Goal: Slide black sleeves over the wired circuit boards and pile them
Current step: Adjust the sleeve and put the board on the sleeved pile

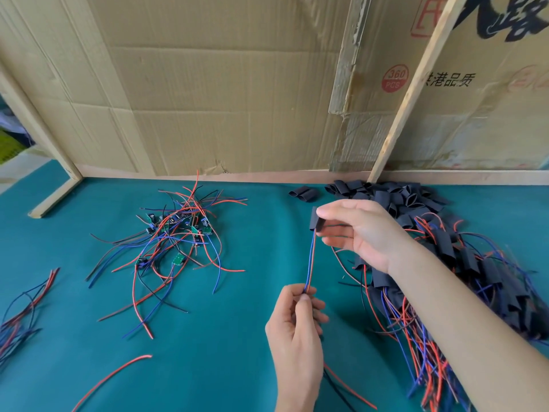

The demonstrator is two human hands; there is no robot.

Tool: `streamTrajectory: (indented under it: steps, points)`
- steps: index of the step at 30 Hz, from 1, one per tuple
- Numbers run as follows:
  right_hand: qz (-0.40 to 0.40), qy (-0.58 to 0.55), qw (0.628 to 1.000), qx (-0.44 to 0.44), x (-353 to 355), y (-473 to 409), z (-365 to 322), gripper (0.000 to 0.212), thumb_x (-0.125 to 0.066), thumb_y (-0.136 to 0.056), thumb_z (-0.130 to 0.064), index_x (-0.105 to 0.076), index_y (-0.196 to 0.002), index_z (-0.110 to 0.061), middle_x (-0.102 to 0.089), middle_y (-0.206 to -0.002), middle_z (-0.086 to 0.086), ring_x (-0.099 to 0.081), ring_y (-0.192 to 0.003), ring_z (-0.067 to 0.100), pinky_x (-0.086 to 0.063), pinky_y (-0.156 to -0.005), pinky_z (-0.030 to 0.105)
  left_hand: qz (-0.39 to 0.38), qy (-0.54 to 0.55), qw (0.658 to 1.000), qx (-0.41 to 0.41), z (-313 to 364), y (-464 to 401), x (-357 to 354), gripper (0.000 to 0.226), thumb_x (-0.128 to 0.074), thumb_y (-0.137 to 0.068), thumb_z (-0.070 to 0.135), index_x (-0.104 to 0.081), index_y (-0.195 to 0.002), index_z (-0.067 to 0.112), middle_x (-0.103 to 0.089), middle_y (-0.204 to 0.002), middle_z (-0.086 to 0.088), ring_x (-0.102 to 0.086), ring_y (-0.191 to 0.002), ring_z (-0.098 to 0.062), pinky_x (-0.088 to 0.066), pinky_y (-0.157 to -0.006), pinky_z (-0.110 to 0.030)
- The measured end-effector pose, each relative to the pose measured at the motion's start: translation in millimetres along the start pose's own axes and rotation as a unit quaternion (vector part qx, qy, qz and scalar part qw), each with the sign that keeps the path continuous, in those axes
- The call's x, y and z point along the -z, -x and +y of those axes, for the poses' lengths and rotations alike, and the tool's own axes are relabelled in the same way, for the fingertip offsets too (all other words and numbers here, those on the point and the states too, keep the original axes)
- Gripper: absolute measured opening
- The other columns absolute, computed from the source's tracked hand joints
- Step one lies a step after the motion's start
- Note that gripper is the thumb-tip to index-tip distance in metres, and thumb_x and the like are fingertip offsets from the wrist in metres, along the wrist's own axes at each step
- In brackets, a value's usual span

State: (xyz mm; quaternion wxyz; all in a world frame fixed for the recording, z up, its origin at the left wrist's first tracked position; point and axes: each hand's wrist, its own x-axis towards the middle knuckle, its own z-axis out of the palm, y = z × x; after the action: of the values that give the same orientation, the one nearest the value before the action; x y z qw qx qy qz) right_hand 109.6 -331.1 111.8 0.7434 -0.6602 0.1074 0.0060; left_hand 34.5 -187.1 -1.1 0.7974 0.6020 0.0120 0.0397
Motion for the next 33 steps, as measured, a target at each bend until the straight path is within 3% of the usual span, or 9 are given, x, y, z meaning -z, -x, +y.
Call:
streamTrajectory:
  steps: [4,10,14,18,24,29,33]
  points:
    - [0.017,0.017,0.999,0.021,-3,12,15,0.008,-0.078,-0.089,-0.014,-0.078,-0.093,-0.007,-0.076,-0.084,0.014,-0.072,-0.073,0.023,-0.059,-0.06,0.028,0.013,-0.018,1.0,-0.006,-1,-1,1,0.03,-0.049,-0.103,0.0,-0.07,-0.086,0.014,-0.072,-0.074,-0.01,-0.061,-0.057,-0.014,-0.045,-0.05,-0.02]
    - [0.058,-0.088,0.994,0.013,1,18,10,0.01,-0.075,-0.089,-0.014,-0.077,-0.08,-0.011,-0.071,-0.075,0.012,-0.07,-0.068,0.023,-0.055,-0.054,0.025,0.017,-0.027,1.0,-0.002,0,1,-1,0.029,-0.054,-0.103,0.005,-0.07,-0.082,0.019,-0.072,-0.074,-0.01,-0.061,-0.058,-0.013,-0.045,-0.049,-0.021]
    - [0.043,-0.016,0.998,0.035,3,22,11,0.011,-0.077,-0.088,-0.013,-0.076,-0.095,-0.005,-0.074,-0.08,0.013,-0.07,-0.069,0.022,-0.057,-0.056,0.025,0.012,-0.028,0.999,-0.012,2,2,-2,0.026,-0.062,-0.1,0.012,-0.069,-0.081,0.027,-0.071,-0.074,-0.01,-0.062,-0.06,-0.015,-0.048,-0.056,-0.026]
    - [0.097,0.069,0.991,0.054,0,27,16,0.021,-0.081,-0.085,-0.013,-0.075,-0.104,-0.007,-0.077,-0.084,0.013,-0.071,-0.07,0.021,-0.057,-0.06,0.029,0.017,-0.053,0.998,-0.022,-1,3,-2,0.022,-0.067,-0.098,0.017,-0.068,-0.08,0.03,-0.069,-0.074,-0.012,-0.064,-0.063,-0.018,-0.051,-0.064,-0.034]
    - [0.1,0.076,0.991,0.055,-17,49,47,0.028,-0.082,-0.083,-0.011,-0.071,-0.109,-0.016,-0.079,-0.078,0.006,-0.073,-0.067,0.013,-0.054,-0.056,0.022,0.015,-0.08,0.996,-0.027,0,4,-2,0.018,-0.067,-0.098,0.022,-0.072,-0.084,0.031,-0.067,-0.066,-0.005,-0.063,-0.062,-0.026,-0.05,-0.059,-0.037]
    - [0.106,0.129,0.983,0.072,-18,59,67,0.02,-0.083,-0.082,-0.011,-0.076,-0.098,-0.02,-0.079,-0.077,0.001,-0.068,-0.068,0.011,-0.057,-0.072,0.032,0.003,-0.081,0.997,-0.015,2,6,-3,0.022,-0.064,-0.099,0.019,-0.075,-0.087,0.034,-0.071,-0.07,-0.003,-0.07,-0.064,-0.014,-0.055,-0.06,-0.035]
    - [0.151,0.157,0.969,0.116,-15,60,68,0.017,-0.084,-0.081,-0.008,-0.077,-0.087,-0.023,-0.078,-0.071,-0.004,-0.068,-0.061,0.005,-0.055,-0.072,0.031,-0.018,-0.026,0.999,0.016,7,6,-3,0.029,-0.061,-0.099,0.006,-0.074,-0.105,0.031,-0.079,-0.091,0.002,-0.076,-0.077,-0.015,-0.054,-0.059,-0.02]
